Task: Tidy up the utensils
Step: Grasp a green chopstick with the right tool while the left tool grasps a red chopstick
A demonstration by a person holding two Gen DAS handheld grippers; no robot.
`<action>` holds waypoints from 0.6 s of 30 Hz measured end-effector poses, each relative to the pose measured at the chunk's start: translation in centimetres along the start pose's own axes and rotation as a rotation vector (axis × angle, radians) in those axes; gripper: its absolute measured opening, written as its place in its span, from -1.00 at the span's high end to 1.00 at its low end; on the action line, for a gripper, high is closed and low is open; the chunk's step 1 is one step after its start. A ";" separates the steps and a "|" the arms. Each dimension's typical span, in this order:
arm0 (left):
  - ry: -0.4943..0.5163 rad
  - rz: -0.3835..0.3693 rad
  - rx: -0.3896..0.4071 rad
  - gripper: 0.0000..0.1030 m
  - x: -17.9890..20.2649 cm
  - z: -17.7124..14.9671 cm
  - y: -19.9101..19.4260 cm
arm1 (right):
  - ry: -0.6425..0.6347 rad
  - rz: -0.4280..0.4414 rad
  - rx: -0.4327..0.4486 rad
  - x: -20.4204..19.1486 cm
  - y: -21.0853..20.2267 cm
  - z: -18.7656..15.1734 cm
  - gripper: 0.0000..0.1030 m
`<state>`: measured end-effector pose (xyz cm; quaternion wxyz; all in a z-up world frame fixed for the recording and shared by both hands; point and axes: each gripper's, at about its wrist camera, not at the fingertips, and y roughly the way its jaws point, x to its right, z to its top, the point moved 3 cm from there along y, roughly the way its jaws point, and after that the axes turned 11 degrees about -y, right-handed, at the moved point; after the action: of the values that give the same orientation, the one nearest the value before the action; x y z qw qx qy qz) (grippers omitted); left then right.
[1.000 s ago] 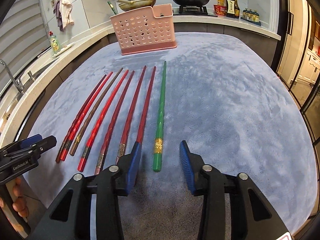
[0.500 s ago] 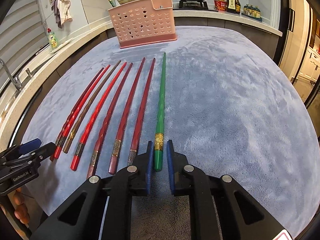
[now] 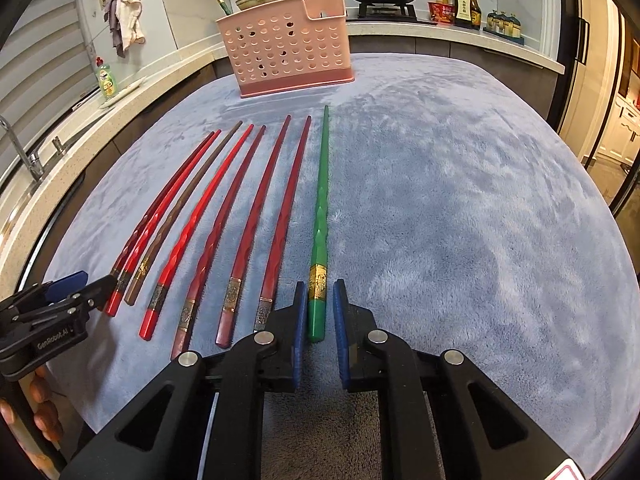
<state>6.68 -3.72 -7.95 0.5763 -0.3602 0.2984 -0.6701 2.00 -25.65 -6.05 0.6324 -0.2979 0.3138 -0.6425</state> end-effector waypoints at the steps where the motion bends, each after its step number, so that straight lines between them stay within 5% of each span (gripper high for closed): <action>1: -0.003 0.001 0.001 0.18 -0.2 0.1 0.0 | 0.000 0.001 0.000 0.0 0.0 0.0 0.77; 8: -0.014 -0.019 -0.010 0.73 -0.9 0.5 -0.1 | -0.001 -0.001 0.000 0.0 0.0 0.0 0.84; 18: -0.056 -0.059 -0.025 0.86 -1.7 1.1 -0.7 | 0.006 -0.009 0.014 0.3 -0.9 0.4 0.84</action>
<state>7.36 -1.86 -6.97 0.5601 -0.3944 0.2798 -0.6727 1.72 -26.00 -5.15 0.6308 -0.2931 0.3098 -0.6482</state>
